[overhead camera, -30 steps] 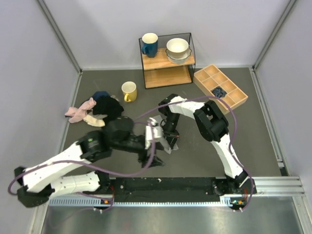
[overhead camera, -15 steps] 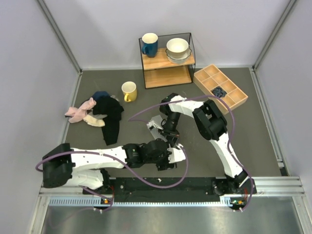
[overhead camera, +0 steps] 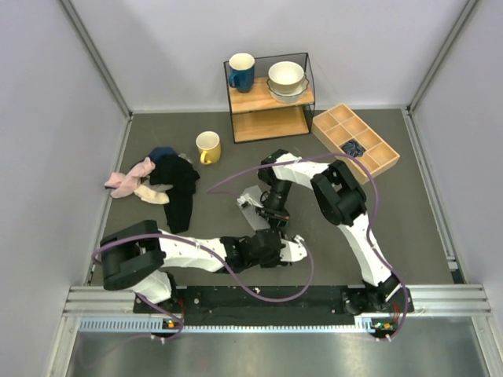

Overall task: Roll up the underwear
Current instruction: Roll the underwear to the center of the board.

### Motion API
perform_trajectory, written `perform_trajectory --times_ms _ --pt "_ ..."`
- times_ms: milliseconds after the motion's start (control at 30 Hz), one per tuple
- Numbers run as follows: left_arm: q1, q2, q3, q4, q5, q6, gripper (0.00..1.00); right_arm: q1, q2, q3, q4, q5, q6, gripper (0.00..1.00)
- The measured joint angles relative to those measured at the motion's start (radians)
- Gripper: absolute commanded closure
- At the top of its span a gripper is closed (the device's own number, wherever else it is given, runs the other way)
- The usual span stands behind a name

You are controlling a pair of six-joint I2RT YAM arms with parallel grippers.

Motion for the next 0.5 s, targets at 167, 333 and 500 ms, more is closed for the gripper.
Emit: perform_trajectory --times_ms 167,333,500 --pt "-0.002 0.027 0.003 0.018 -0.026 0.013 0.38 -0.010 0.000 0.000 0.001 -0.002 0.000 0.96" --pt "-0.002 0.053 0.031 0.003 -0.042 0.016 0.43 -0.019 0.000 0.000 0.001 -0.002 0.001 0.96" --pt "0.000 0.079 0.051 -0.005 -0.063 0.010 0.64 -0.030 0.000 0.000 0.001 -0.005 0.000 0.96"
